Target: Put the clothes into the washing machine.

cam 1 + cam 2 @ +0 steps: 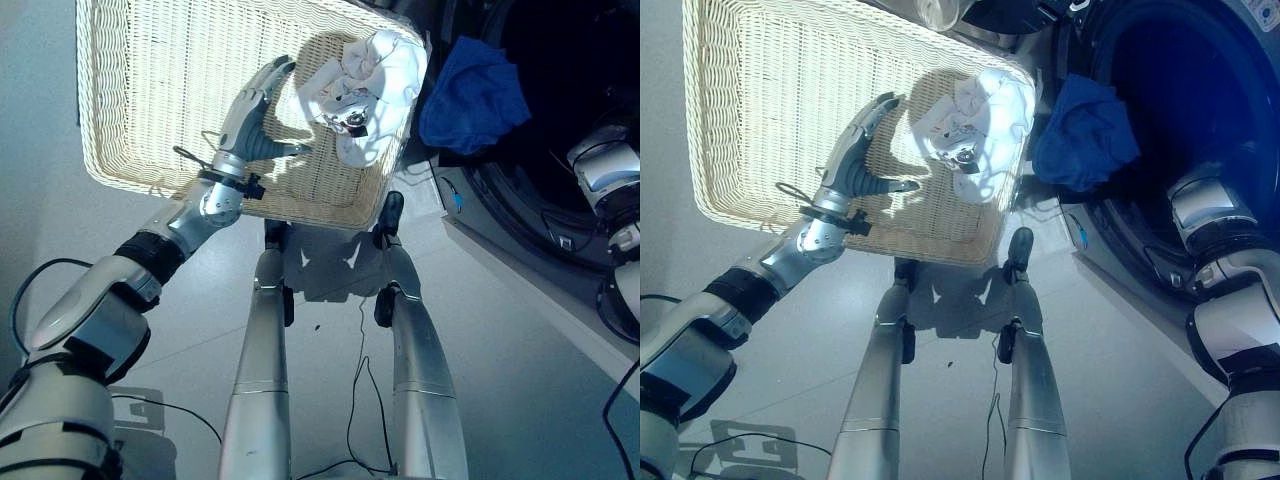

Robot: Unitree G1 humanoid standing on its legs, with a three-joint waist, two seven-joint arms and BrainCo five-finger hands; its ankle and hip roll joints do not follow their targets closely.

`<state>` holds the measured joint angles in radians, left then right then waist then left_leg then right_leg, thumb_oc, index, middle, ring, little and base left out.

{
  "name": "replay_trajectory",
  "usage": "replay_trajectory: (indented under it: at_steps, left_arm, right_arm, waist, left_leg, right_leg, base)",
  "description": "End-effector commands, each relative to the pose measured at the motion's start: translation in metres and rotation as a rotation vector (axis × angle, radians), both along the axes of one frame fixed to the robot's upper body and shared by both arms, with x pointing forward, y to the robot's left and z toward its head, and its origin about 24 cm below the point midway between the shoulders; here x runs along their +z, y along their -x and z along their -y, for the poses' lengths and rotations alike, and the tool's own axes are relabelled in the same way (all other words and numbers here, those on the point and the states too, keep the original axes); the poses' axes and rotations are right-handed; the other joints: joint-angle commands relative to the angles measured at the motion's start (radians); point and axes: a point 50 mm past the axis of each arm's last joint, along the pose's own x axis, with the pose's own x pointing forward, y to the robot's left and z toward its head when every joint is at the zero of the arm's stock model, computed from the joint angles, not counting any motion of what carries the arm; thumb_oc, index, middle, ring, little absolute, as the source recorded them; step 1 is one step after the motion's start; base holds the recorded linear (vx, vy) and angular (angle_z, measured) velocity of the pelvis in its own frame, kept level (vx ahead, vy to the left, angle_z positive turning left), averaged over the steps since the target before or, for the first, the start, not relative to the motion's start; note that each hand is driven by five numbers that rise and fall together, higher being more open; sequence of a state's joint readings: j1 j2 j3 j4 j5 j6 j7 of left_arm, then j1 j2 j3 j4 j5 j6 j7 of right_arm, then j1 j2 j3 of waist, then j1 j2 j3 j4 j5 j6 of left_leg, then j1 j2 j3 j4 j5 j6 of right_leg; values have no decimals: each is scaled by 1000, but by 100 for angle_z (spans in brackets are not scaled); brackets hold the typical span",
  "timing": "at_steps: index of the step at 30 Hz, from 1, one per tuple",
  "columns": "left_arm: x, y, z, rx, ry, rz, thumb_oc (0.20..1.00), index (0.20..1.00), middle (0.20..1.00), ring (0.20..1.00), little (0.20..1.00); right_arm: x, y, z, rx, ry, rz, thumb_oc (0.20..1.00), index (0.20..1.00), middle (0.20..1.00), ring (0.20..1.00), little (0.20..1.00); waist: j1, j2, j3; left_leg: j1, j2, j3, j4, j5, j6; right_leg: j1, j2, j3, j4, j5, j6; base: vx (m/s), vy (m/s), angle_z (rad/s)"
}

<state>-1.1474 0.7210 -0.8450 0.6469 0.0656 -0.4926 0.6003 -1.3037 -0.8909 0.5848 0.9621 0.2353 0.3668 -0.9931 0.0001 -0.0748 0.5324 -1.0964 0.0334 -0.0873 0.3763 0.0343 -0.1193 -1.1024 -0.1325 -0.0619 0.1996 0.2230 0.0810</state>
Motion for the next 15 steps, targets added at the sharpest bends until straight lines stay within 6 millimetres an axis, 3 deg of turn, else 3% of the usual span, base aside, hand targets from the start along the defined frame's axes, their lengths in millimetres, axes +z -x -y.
replay_trajectory:
  at_steps: [1, 9, 10, 15]
  left_arm:
    - [7, 9, 18, -90, 53, 57, 1000, 1000, 1000, 1000, 1000]
    - [-1, 3, -6, -14, 406, 18, 1000, 1000, 1000, 1000, 1000]
    - [-6, 3, -17, 18, 520, 18, 1000, 1000, 1000, 1000, 1000]
    - [-18, 5, -39, 104, 712, 48, 1000, 1000, 1000, 1000, 1000]
  right_arm:
    - [15, 24, 27, -86, 89, 90, 1000, 1000, 1000, 1000, 1000]
    - [-16, 9, -5, 113, 69, 149, 1000, 1000, 1000, 1000, 1000]
    - [-25, 7, -13, 161, 73, 157, 1000, 1000, 1000, 1000, 1000]
    - [-33, 9, -34, 240, 170, 189, 1000, 1000, 1000, 1000, 1000]
  waist:
    - [-9, 16, -12]
    - [-19, 12, -12]
    - [-20, 13, -12]
    - [-23, 18, -12]
  left_leg:
    - [72, -99, 9, -101, 13, 76]
    - [68, -95, 20, -104, 13, 73]
    - [64, -94, 22, -102, 13, 72]
    - [65, -97, 24, -101, 10, 71]
  right_leg:
    - [45, 127, -97, 90, -81, 60]
    - [34, 124, -96, 97, -84, 63]
    - [30, 123, -97, 103, -88, 63]
    - [23, 120, -98, 112, -96, 65]
  base:
    - [0, 0, 0]
    - [0, 0, 0]
    - [0, 0, 0]
    - [0, 0, 0]
